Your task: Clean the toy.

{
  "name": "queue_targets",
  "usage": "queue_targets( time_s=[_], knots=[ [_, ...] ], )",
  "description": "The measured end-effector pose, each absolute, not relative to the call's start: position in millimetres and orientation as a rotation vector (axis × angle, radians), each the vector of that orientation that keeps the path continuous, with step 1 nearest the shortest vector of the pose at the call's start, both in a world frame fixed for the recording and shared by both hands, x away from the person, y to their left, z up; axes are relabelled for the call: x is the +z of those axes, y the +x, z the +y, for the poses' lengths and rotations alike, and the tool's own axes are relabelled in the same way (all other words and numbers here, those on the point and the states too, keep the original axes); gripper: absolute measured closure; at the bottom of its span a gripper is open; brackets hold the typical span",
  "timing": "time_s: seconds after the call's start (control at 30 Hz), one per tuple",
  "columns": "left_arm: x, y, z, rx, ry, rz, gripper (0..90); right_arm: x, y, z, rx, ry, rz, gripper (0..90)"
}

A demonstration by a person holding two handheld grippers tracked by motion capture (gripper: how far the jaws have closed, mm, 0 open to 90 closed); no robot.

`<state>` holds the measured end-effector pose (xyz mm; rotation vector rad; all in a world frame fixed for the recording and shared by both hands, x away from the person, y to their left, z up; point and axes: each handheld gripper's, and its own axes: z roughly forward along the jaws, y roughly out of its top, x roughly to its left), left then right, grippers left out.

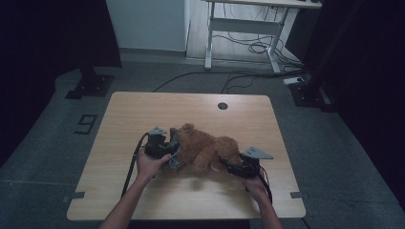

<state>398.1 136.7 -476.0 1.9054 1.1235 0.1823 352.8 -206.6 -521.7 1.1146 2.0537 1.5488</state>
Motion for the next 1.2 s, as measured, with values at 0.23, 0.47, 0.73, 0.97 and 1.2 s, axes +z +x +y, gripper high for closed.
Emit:
queue_targets(
  time_s=[0.23, 0.47, 0.73, 0.97, 1.2],
  knots=[
    [-478.5, 417.1, 139.7, 0.172, 1.886, 1.15, 76.3, -524.8, 375.8, -205.5, 1.473, 1.051, 2.033, 34.8],
    [-445.7, 395.3, 147.0, 0.266, 1.855, 1.086, 75.2, -531.9, 368.3, -220.7, 1.466, 1.006, 2.095, 30.2],
    [-388.5, 404.8, 99.9, 0.315, 1.909, 0.944, 74.7, -532.2, 364.7, -223.8, 1.465, 0.998, 2.106, 28.0],
    [-429.9, 423.5, 72.8, 0.272, 2.04, 1.02, 74.4, -535.4, 362.6, -232.5, 1.524, 1.081, 2.086, 22.5],
    [-452.0, 400.8, 87.2, 0.286, 2.015, 1.008, 74.8, -527.5, 354.9, -244.1, 1.599, 1.159, 2.09, 16.0]
  ],
)
